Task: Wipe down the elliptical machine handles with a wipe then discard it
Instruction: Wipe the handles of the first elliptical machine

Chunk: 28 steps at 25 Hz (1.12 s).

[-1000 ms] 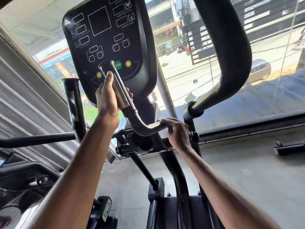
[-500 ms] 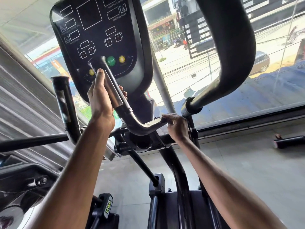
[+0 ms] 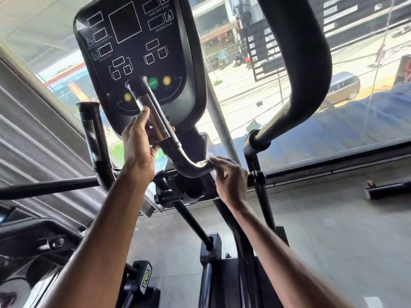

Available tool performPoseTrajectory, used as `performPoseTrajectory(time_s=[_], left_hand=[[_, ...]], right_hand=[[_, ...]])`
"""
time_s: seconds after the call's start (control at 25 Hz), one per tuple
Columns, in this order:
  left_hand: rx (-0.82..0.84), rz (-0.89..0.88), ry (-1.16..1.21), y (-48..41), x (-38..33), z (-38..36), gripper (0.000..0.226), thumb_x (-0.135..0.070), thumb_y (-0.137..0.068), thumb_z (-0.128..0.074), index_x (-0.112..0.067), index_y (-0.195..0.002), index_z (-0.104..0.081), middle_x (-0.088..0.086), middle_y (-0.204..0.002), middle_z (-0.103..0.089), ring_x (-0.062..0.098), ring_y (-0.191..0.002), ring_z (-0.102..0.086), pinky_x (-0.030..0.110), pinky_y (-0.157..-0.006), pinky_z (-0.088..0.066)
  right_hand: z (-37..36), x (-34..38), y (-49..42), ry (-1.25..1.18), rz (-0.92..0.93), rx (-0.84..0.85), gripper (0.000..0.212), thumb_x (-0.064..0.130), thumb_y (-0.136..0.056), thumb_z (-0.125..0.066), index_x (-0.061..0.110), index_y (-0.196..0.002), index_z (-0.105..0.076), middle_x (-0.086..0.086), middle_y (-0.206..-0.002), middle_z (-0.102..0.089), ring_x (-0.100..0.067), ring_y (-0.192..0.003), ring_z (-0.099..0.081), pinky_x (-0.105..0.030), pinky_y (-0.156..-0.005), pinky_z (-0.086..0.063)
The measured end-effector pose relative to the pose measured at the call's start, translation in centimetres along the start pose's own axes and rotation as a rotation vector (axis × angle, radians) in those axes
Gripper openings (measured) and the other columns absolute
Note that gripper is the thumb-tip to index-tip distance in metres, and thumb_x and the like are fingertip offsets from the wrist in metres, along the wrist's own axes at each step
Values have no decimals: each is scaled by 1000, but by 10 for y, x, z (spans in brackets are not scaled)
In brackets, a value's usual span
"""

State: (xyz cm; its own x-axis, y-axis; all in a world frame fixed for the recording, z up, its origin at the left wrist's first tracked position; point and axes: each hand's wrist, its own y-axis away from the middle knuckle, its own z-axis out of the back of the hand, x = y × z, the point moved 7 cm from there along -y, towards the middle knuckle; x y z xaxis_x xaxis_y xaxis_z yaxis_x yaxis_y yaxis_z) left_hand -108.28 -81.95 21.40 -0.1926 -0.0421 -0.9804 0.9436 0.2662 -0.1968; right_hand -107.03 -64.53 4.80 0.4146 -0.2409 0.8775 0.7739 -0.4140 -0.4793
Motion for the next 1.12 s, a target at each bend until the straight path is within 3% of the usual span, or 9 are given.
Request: performPoseTrajectory(time_s=[0.12, 0.28, 0.44, 0.52, 0.68, 0.76, 0.84, 0.96, 1.12], left_hand=[[33, 5, -68, 9, -2, 1, 17, -41, -93, -64, -24, -91, -67, 15, -103, -69, 35, -100, -68, 55, -102, -52], [44, -3, -80, 17, -5, 0, 14, -37, -91, -66, -27, -83, -64, 9, -93, -63, 32, -98, -66, 61, -105, -46], [66, -6, -68, 28, 4, -7, 12, -32, -100, -59, -25, -91, -62, 5, -91, -71, 26, -87, -72, 45, -93, -54], [79, 7, -46, 30, 13, -7, 14, -31, -103, -56, -19, -105, -62, 5, -95, -74, 27, -87, -74, 41, -89, -54], [69, 59, -25, 28, 24, 0, 38, -35, -102, -58, -7, -126, -64, 7, -99, -76, 35, -101, -75, 48, -100, -53], [79, 75, -22, 29, 27, 1, 38, -36, -101, -58, -8, -126, -65, 8, -100, -77, 34, -102, -75, 50, -102, -52], [94, 82, -21, 32, 27, 0, 37, -37, -102, -57, -10, -125, -65, 7, -99, -77, 30, -99, -76, 48, -100, -52], [104, 104, -10, 34, 29, -1, 32, -38, -102, -55, -15, -121, -66, 6, -96, -76, 26, -92, -75, 46, -96, -53], [121, 130, 23, 39, 30, 0, 26, -39, -103, -53, -19, -110, -68, 6, -94, -76, 25, -89, -74, 38, -82, -55]], right_hand=[[2, 31, 23, -105, 42, -67, 22, 8, -95, -67, 17, -112, -78, 9, -112, -75, -1, -105, -68, -24, -96, -53], [-6, 34, 50, -169, -2, -218, 25, 5, -97, -65, 14, -118, -74, 6, -119, -73, -2, -112, -65, -20, -99, -50], [-25, -41, 41, -262, -566, -270, 29, 4, -94, -66, 14, -120, -72, 4, -116, -74, -6, -108, -69, -13, -94, -51], [-36, -71, 32, -408, -822, -284, 23, 9, -93, -70, 15, -115, -74, 3, -110, -76, -9, -102, -71, -20, -92, -56], [-44, -90, 20, -619, -1133, -256, 11, 6, -94, -65, 6, -102, -73, 0, -79, -72, -4, -61, -62, -14, -58, -56], [-43, -84, 24, -702, -1164, -263, 12, 3, -96, -62, 8, -97, -73, 2, -76, -71, -4, -60, -63, -13, -58, -56], [-42, -72, 29, -772, -1123, -271, 17, -1, -94, -64, 8, -103, -75, 0, -86, -75, -3, -70, -69, -15, -71, -59], [-38, -51, 38, -830, -1094, -277, 20, -6, -93, -63, 2, -109, -73, -4, -86, -74, 0, -57, -68, -10, -62, -56], [-30, -3, 56, -913, -971, -288, 23, -7, -91, -66, 0, -112, -72, -9, -97, -76, -2, -72, -73, -14, -75, -58]])
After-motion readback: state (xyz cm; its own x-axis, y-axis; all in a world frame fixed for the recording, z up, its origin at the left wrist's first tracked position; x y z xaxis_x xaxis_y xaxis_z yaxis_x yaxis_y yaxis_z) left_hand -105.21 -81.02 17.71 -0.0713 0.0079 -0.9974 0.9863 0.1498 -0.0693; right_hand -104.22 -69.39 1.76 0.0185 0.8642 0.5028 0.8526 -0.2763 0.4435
